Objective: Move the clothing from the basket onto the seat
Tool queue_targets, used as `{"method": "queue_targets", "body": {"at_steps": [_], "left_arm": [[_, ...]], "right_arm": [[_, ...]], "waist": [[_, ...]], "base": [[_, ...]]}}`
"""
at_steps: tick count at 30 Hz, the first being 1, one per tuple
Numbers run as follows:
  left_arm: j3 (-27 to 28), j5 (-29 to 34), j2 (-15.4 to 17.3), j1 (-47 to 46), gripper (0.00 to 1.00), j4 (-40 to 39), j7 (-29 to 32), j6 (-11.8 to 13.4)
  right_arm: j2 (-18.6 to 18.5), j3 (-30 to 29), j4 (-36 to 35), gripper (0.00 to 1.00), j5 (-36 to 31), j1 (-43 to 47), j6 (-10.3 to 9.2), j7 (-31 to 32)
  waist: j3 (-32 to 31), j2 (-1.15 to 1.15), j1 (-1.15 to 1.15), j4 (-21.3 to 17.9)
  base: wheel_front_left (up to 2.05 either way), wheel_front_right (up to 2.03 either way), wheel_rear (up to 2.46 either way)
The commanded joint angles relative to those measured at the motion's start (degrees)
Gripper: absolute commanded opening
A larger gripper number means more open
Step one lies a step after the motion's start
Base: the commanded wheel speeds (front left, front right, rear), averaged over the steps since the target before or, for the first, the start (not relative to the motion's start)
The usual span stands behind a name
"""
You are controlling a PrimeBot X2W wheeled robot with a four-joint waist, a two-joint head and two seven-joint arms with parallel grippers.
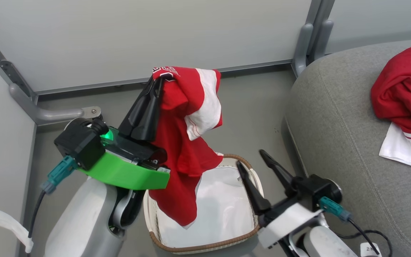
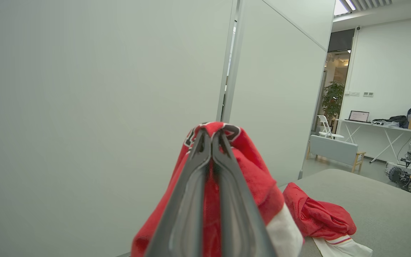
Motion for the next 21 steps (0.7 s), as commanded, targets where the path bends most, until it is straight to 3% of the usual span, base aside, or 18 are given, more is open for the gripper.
{"method": "queue_targets", "body": {"at_steps": [1, 11, 21], "left_arm": [[-0.31, -0.08, -0.18, 1.19, 0.0, -0.26, -0.01, -0.2], [-4.39, -0.95, -1.46, 0.47, 0.0, -0.5, -0.01, -0.2], [-7.84, -1.76, -3.03, -1.0, 0.0, -0.03, -0.01, -0.2]], "right_arm": [[-0.31, 1.3, -0.77, 1.0, 1.26, -1.25, -0.08, -0.11], [-0.25, 11.85, -1.58, 1.0, 2.46, -10.99, -0.08, -0.11], [-0.25, 15.23, 5.85, 1.0, -0.18, -16.59, -0.08, -0.11]], "waist": [[-0.2, 0.0, 0.0, 0.3], [0.75, 0.0, 0.0, 1.92], [1.21, 0.0, 0.0, 3.5]], "base": [[0.0, 0.0, 0.0], [0.0, 0.0, 0.0], [0.0, 0.0, 0.0]]}}
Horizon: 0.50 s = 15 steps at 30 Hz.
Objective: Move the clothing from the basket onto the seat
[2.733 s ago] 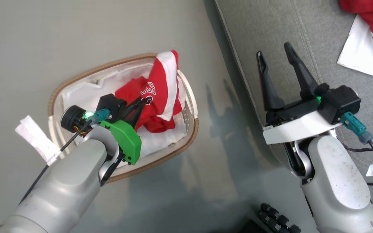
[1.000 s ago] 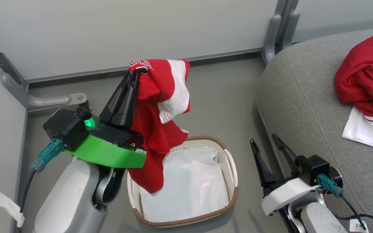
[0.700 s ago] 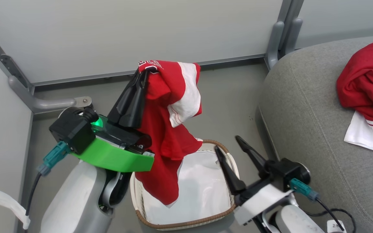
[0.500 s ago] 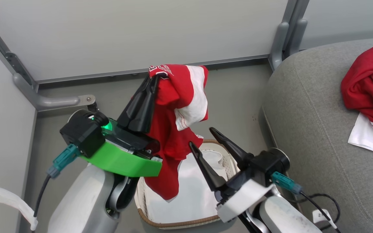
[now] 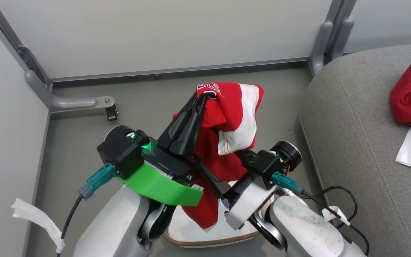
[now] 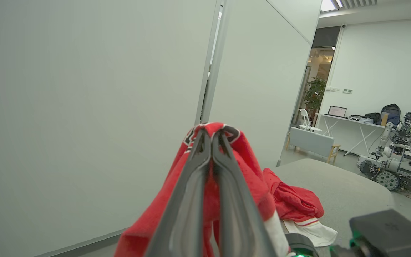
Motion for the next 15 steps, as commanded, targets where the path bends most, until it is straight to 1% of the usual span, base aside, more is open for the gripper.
{"method": "queue_targets", "body": {"at_steps": [1, 2, 3, 4, 8, 15], "left_arm": [[-0.2, -0.15, -0.41, -0.81, 0.0, 0.0, -0.01, -0.2], [-0.39, -0.19, -0.47, -0.86, 0.0, 0.01, -0.01, -0.2], [-0.53, -0.28, -0.55, -0.92, 0.0, 0.0, -0.01, -0.2], [-0.68, -0.39, -0.62, -1.01, 0.0, 0.01, -0.01, -0.2], [-0.26, -0.64, -0.64, -0.95, 0.0, 0.32, -0.01, -0.2], [2.93, -0.42, -0.49, 0.37, 0.0, 2.17, -0.01, -0.2]], "right_arm": [[-0.24, 0.67, 1.1, 1.0, -0.19, -0.51, -0.08, -0.11], [-0.24, 1.19, 2.17, 1.0, 0.57, -0.59, -0.08, -0.1], [-0.26, 1.78, 2.99, 0.58, 0.96, -0.72, -0.08, -0.11], [-0.24, 2.4, 3.72, 0.0, 1.58, -0.97, -0.08, -0.11], [-0.25, 2.93, 5.06, 0.0, 3.25, -1.45, -0.08, -0.11], [-0.25, 1.84, 5.28, 0.0, 3.13, 0.59, -0.08, -0.11]], "waist": [[-0.05, 0.0, 0.0, 0.26], [-0.1, 0.0, 0.0, 0.4], [-0.14, 0.0, 0.0, 0.52], [-0.16, 0.0, 0.0, 0.65], [-0.04, 0.0, 0.0, 0.79], [0.95, 0.0, 0.0, -0.37]], "base": [[0.0, 0.0, 0.0], [0.0, 0.0, 0.0], [0.0, 0.0, 0.0], [0.0, 0.0, 0.0], [0.0, 0.0, 0.0], [0.0, 0.0, 0.0]]}}
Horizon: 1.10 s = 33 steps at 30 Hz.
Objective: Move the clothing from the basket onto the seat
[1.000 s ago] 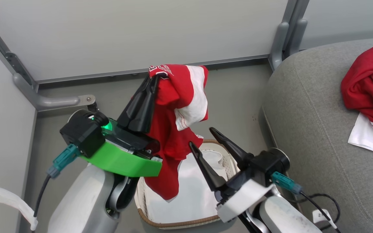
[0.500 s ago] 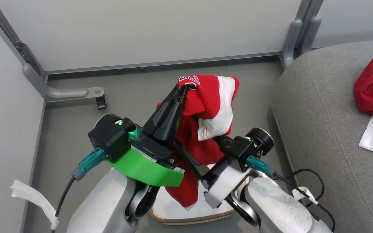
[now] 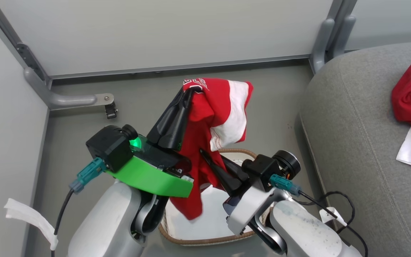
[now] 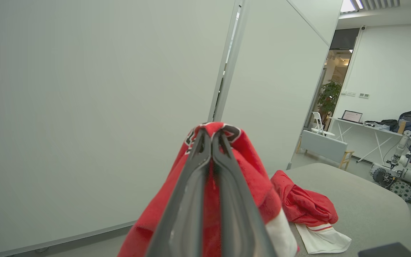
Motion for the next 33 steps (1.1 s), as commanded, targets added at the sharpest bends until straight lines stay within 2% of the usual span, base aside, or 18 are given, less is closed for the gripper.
{"method": "queue_targets", "body": {"at_steps": [1, 6, 7, 8, 9, 15, 26, 33], "left_arm": [[0.64, 0.21, 0.32, 0.58, 0.0, 0.51, -0.01, -0.2], [2.27, 0.6, 0.36, 1.5, 0.0, 1.59, -0.01, -0.2], [2.65, 0.49, 0.18, 1.72, 0.29, 1.83, 0.0, -0.2], [2.77, 0.37, 0.1, 1.95, 0.5, 2.21, -0.01, -0.2], [3.07, 0.61, 0.25, 2.12, 1.0, 2.66, 0.0, -0.2], [4.29, 1.67, 1.13, 3.02, 1.0, 4.84, 0.01, -0.2], [4.83, 3.27, 2.41, 5.05, 1.0, 6.7, 0.01, -0.2], [3.56, 5.31, 3.58, 6.42, 1.0, 7.65, 0.01, -0.2]], "right_arm": [[-0.25, -0.31, -0.15, 0.0, -0.23, 1.26, -0.08, -0.11], [-0.26, -2.9, -2.11, 0.0, -1.25, 3.49, -0.08, -0.11], [-0.25, -3.83, -2.69, 0.0, -1.43, 4.04, -0.08, -0.11], [-0.26, -4.58, -3.11, 0.0, -1.51, 4.5, -0.08, -0.1], [-0.26, -5.55, -3.78, 0.0, -1.54, 5.04, -0.08, -0.11], [-0.23, -8.57, -7.7, 0.0, -2.64, 6.68, -0.08, -0.12], [-0.21, -12.76, -13.52, 0.0, -1.97, 9.48, -0.08, -0.12], [-0.19, -16.31, -15.96, 0.0, -0.74, 11.56, -0.08, -0.12]], "waist": [[0.43, 0.0, 0.0, -0.8], [1.05, 0.0, 0.0, -2.86], [1.15, 0.0, 0.0, -3.3], [1.25, 0.0, 0.0, -3.73], [1.36, 0.0, 0.0, -4.36], [2.87, 0.0, 0.0, -9.01], [4.34, 0.0, 0.0, -21.64], [5.26, 0.0, 0.0, -28.31]], "base": [[0.0, 0.0, 0.0], [0.0, 0.0, 0.0], [0.0, 0.0, 0.0], [0.0, 0.0, 0.0], [0.0, 0.0, 0.0], [0.0, 0.0, 0.0], [0.0, 0.0, 0.0], [0.0, 0.0, 0.0]]}}
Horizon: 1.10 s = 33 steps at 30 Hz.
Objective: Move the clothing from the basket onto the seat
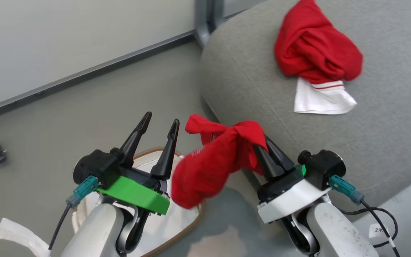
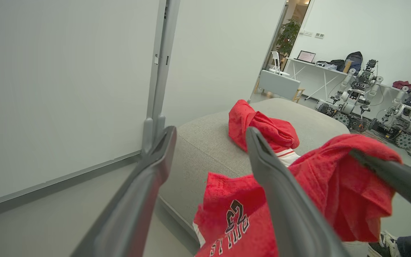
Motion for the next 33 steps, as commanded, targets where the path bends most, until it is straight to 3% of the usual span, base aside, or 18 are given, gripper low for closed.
{"method": "queue_targets", "body": {"at_steps": [1, 6, 19, 27, 33], "left_arm": [[-0.15, 0.97, 0.89, 1.18, 1.0, 0.16, 0.05, -0.2], [-2.33, 1.98, 1.79, 2.15, 1.0, 0.06, 0.05, -0.2], [-9.75, 0.64, 3.29, -0.43, 1.0, 1.16, 0.05, -0.2], [-10.39, -0.17, 5.96, -0.73, 1.0, 1.5, 0.05, -0.2], [-9.03, 0.63, 8.06, -0.18, 1.0, 0.49, 0.05, -0.2]], "right_arm": [[-0.14, -0.42, -0.5, 0.0, 0.31, 0.89, -0.08, -0.13], [-0.14, -2.43, -1.66, 0.0, 0.39, 2.22, -0.08, -0.13], [-0.13, -10.77, -5.48, 0.0, -3.04, 2.24, -0.07, -0.14], [-0.18, -13.89, -5.52, 0.0, -8.83, -9.6, -0.08, -0.13], [-5.24, -15.35, -0.82, 0.0, -11.31, -24.6, -0.08, -0.13]], "waist": [[1.38, 0.0, 0.0, -6.17], [1.7, 0.0, 0.0, -9.61], [4.1, 0.0, 0.0, -10.64], [7.23, 0.0, 0.0, -10.65], [10.13, 0.0, 0.0, -10.12]], "base": [[0.0, 0.0, 0.0], [0.0, 0.0, 0.0], [0.0, 0.0, 0.0], [0.0, 0.0, 0.0], [0.0, 0.0, 0.0]]}}
